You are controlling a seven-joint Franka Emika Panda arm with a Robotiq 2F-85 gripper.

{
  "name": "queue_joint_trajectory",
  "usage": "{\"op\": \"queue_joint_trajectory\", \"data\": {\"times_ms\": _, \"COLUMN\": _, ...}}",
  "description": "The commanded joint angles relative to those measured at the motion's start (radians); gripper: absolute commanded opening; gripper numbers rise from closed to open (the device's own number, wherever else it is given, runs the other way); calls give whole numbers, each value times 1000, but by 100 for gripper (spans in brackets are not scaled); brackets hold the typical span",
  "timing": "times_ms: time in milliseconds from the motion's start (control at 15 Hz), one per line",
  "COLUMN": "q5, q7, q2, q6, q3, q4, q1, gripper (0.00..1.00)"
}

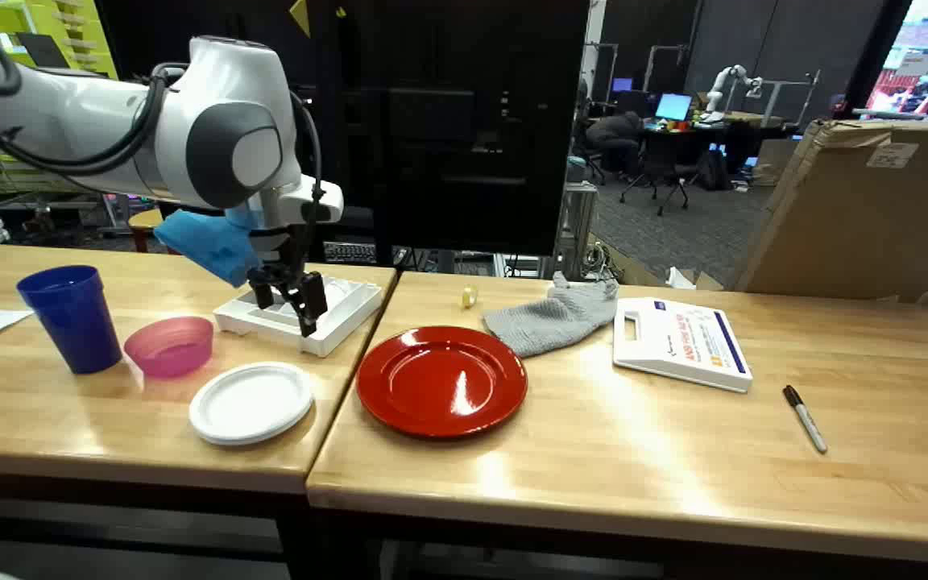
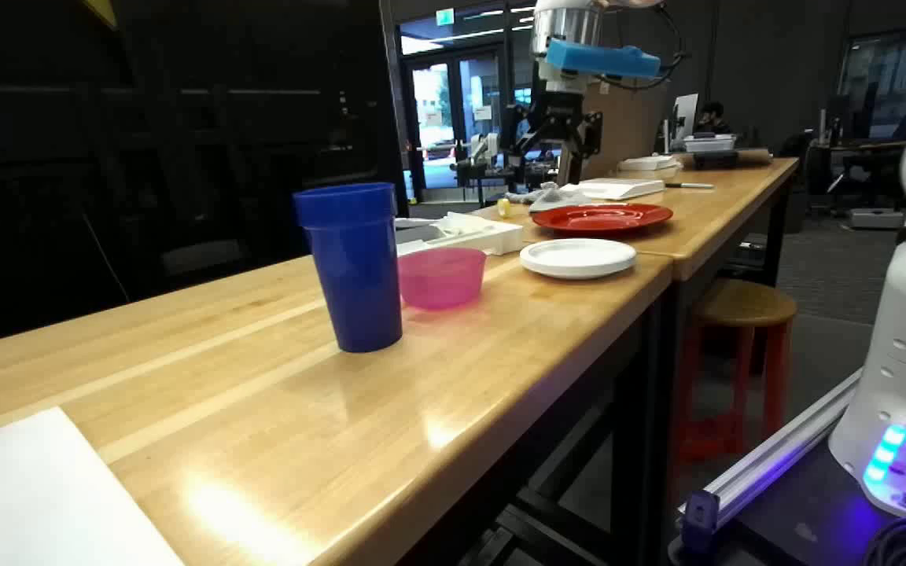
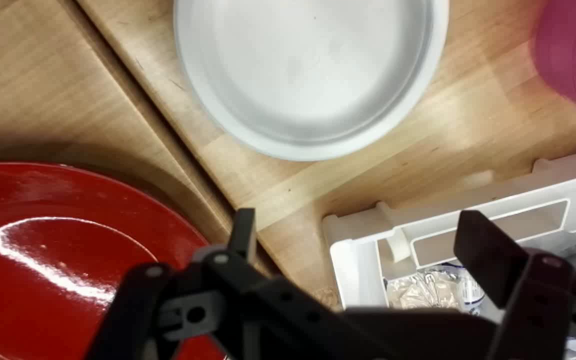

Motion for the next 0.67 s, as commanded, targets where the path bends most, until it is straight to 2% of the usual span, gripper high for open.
{"op": "queue_joint_trajectory", "data": {"times_ms": 0, "q5": -4, "q7": 3, "q2": 1, "q6": -2, "q3": -7, "q4": 2, "q1": 7, "gripper": 100}}
{"op": "queue_joint_trajectory", "data": {"times_ms": 467, "q5": 10, "q7": -3, "q2": -4, "q6": 5, "q3": -14, "q4": -5, "q1": 10, "gripper": 100}}
{"op": "queue_joint_trajectory", "data": {"times_ms": 600, "q5": -10, "q7": 11, "q2": -13, "q6": 89, "q3": -10, "q4": -19, "q1": -8, "gripper": 100}}
